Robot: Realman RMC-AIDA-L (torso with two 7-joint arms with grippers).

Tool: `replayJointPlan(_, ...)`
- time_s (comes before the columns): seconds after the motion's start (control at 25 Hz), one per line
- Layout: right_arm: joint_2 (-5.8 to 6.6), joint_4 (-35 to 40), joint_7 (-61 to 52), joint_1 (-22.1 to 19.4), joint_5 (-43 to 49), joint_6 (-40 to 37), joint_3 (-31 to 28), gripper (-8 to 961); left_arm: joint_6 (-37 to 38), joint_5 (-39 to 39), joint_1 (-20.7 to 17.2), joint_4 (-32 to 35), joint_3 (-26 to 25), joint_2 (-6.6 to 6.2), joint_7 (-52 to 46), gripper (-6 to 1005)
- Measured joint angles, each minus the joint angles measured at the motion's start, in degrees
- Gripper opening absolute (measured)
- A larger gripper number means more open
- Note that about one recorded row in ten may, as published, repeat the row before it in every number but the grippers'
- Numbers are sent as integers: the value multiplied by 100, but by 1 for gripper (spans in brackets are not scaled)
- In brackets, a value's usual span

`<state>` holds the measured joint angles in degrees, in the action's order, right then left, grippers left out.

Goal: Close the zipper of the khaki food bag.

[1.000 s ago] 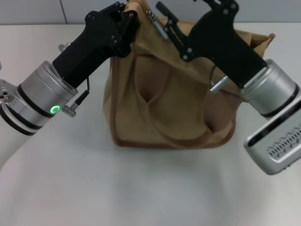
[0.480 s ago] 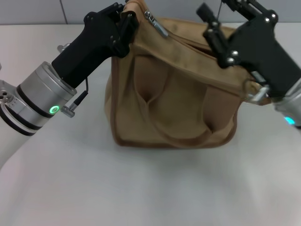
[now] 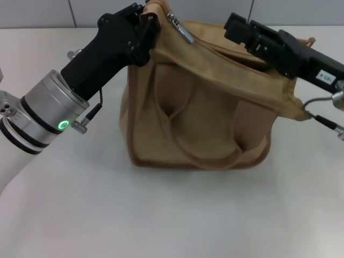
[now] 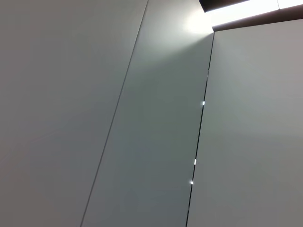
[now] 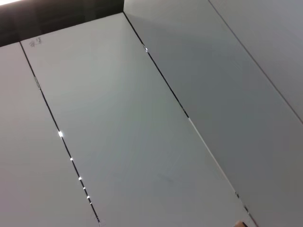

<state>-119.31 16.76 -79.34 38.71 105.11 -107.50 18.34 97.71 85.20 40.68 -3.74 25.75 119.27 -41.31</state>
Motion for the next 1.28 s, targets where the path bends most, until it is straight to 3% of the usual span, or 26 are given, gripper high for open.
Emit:
replayJointPlan(0.56, 4, 80, -791, 393, 24, 710, 334, 423, 56, 15, 74, -22, 0, 0, 0, 29)
replayJointPlan(1.28, -10, 81, -790, 502, -12, 691, 668, 424, 46, 11, 95, -21, 0, 0, 0, 30)
